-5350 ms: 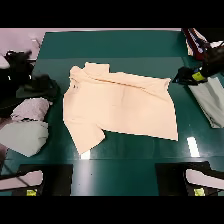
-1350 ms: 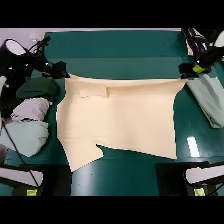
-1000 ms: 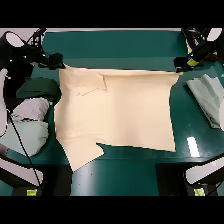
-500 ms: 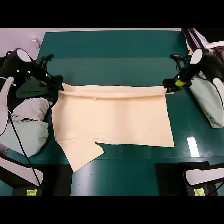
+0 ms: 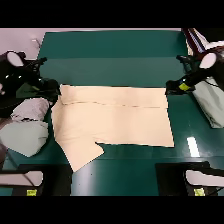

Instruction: Fold the shirts.

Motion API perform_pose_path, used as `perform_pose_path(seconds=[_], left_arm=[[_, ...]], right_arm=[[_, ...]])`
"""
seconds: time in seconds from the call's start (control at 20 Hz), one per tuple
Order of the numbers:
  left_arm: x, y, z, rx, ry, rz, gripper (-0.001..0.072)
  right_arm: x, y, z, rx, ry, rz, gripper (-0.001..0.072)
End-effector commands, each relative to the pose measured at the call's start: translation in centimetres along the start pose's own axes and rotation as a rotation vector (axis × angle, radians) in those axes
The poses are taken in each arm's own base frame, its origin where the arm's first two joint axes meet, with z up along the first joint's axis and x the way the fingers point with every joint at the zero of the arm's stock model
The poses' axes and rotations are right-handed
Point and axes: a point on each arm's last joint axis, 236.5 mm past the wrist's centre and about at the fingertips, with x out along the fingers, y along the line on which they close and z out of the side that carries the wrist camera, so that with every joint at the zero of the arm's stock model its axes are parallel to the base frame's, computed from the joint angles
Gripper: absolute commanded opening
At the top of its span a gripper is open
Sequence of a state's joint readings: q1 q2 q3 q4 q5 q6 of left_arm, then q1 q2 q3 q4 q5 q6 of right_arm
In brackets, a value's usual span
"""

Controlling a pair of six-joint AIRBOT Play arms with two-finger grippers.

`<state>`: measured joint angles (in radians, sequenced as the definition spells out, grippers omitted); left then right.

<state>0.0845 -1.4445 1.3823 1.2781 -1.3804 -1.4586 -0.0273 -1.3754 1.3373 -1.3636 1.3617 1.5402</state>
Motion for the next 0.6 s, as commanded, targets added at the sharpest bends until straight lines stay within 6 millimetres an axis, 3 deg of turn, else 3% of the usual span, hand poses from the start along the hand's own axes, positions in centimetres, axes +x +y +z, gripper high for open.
perform_pose_path(seconds=[0.0,0.15,0.25,0.45,0.55], left_arm=[[-1.6,-0.3,-7.7,-0.044,-0.008,0.025,0.0541],[0.6,-0.1,-16.3,-0.127,0.044,0.026,0.0541],[2.0,0.0,-20.9,-0.169,0.090,0.026,0.0541],[4.6,-0.3,-25.4,-0.225,0.156,-0.004,0.0541],[6.1,-1.8,-25.4,-0.271,0.137,-0.088,0.0541]], right_arm=[[-3.7,0.1,-1.3,-0.016,-0.074,0.005,0.0391],[-4.8,0.3,-1.8,-0.019,-0.169,0.003,0.0414],[-4.6,0.2,-2.7,-0.016,-0.168,0.002,0.0414],[-4.5,0.2,-2.9,-0.016,-0.162,0.003,0.0414],[-4.5,0.2,-2.8,-0.016,-0.166,0.002,0.0413]])
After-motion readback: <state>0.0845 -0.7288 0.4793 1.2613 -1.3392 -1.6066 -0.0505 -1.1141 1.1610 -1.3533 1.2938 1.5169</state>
